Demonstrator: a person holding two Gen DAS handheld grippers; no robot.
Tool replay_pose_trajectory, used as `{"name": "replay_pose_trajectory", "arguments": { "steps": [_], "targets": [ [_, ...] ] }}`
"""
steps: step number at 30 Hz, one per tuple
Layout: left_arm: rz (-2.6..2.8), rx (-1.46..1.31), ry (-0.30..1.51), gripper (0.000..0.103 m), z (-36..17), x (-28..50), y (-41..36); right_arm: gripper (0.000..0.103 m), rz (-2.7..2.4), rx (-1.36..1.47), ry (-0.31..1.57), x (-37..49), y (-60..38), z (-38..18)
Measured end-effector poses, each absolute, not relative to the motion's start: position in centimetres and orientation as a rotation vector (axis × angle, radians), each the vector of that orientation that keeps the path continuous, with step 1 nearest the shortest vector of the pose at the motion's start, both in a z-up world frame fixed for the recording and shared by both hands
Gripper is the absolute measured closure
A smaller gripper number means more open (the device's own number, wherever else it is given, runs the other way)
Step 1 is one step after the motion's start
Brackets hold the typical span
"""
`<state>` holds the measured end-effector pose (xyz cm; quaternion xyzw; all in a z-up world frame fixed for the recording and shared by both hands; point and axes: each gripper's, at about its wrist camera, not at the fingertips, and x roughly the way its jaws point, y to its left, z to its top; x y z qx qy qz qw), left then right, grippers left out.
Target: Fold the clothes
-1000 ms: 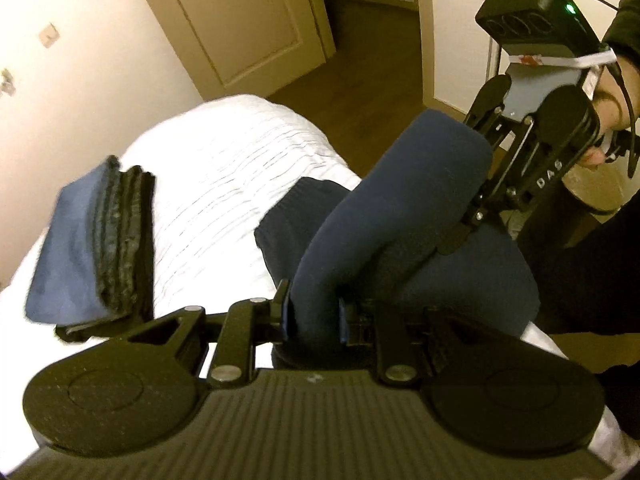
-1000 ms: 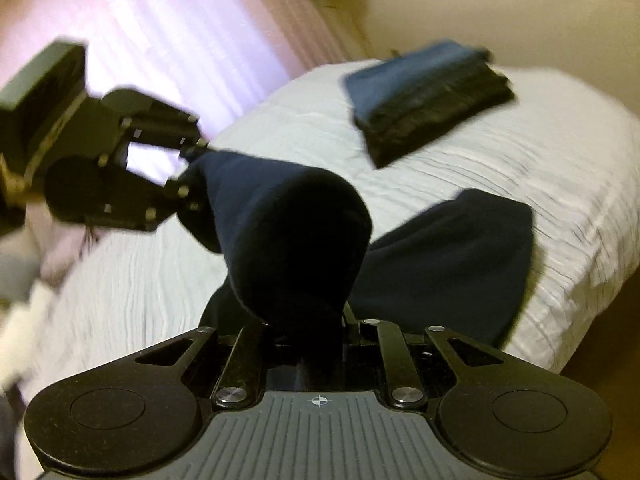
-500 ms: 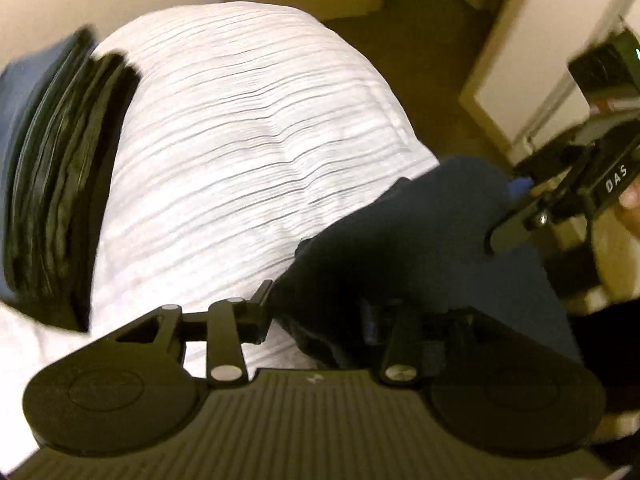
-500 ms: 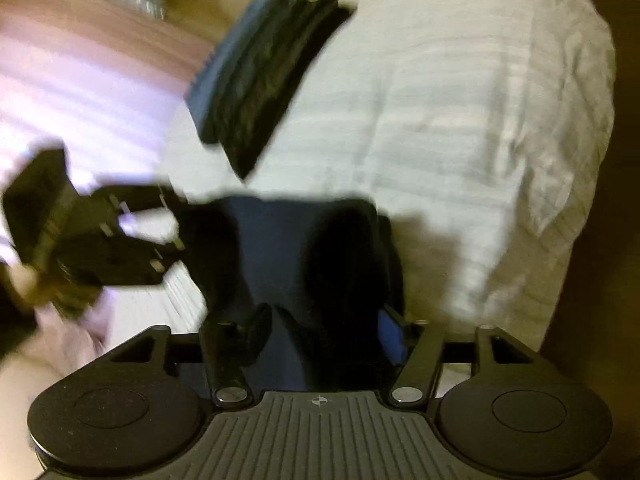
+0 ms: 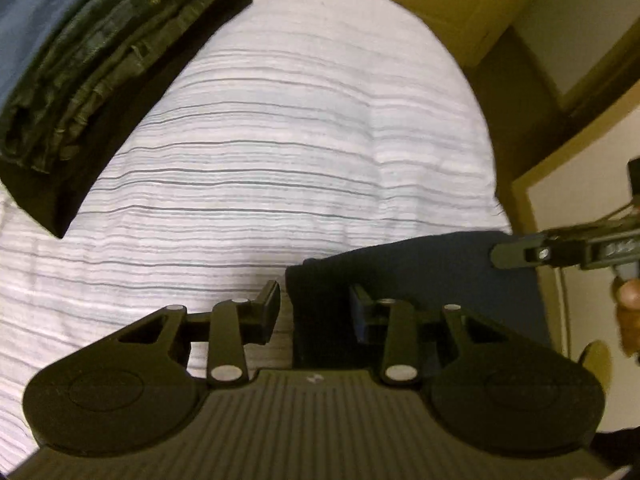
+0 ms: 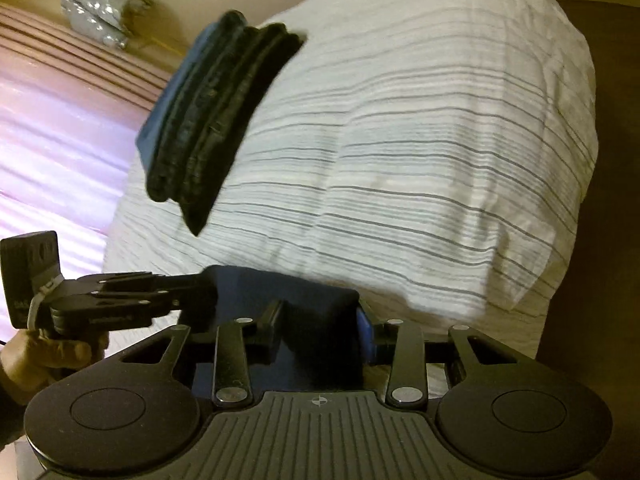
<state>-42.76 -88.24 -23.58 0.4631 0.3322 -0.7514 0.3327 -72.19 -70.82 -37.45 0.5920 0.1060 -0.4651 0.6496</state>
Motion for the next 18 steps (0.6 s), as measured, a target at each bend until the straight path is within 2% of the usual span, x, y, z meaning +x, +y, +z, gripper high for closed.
{"name": "replay_pose_trajectory", "arguments": {
  "steps": [4, 8, 13, 18],
  "targets": [
    [-1.930, 1.133, 0.914, 0.064, -21.7, -40.5, -87.8, 0.064, -1.060, 1.285, 0.291, -72.0, -71.0, -35.3],
    [-1.879, 1.034, 0.872, 0.068, -17.7, -36.3, -85.0, 0.047, -1.076, 1.157, 0.292, -71.5, -70.1, -31.7],
    [-1.793, 0.943, 0.906, 0.069, -15.1, -31.6, -77.7, 0.047, -0.882, 0.980, 0.377, -67.6, -68.9, -28.9],
    [-1.671, 0.871, 1.037, 0.069, -16.1, -29.4, -69.1, 0.047, -0.677, 0.939, 0.553, -61.7, -69.9, -31.3]
  ]
}}
